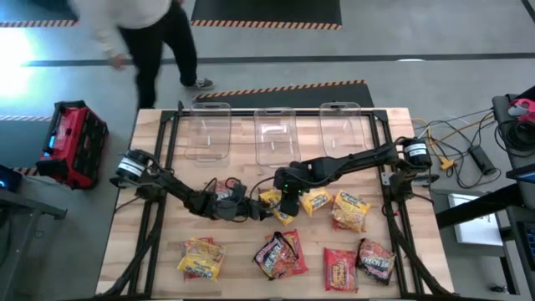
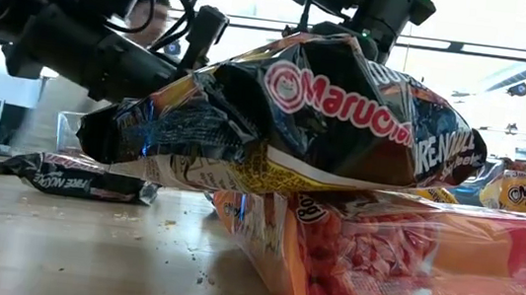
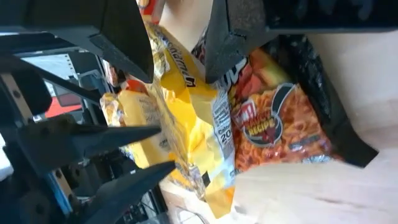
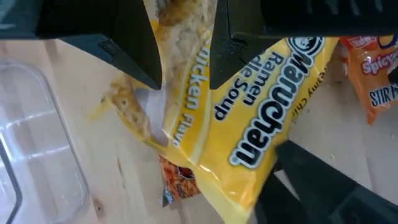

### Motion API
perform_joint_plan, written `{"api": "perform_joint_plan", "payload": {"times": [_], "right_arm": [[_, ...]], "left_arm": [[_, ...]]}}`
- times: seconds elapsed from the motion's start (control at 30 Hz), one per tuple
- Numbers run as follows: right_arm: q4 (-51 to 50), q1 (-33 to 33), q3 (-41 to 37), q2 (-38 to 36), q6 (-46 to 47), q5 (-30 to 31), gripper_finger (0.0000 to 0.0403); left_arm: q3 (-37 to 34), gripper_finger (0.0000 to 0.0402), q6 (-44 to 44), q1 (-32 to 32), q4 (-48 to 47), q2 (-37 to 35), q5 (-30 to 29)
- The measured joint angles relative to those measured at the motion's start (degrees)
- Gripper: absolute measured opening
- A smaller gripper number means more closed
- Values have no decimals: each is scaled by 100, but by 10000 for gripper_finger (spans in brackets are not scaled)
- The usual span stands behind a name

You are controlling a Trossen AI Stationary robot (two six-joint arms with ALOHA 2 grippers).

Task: Sort Maruchan noodles
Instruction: Put the yellow noodle pack into the left transparent bin

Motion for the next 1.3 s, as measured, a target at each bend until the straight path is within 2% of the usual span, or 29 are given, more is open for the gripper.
{"api": "perform_joint_plan", "payload": {"times": [0.33,0.57,0.97,1.3], "right_arm": [[151,1,-4,201,-67,-6,123],[343,0,2,324,-146,5,123],[476,-2,0,337,-206,10,123],[504,0,0,343,-299,-56,123]], "left_arm": [[76,127,6,90,-90,0,37],[293,129,115,136,-689,0,202],[371,165,248,239,-797,0,344],[371,194,321,250,-904,-13,1234]]}}
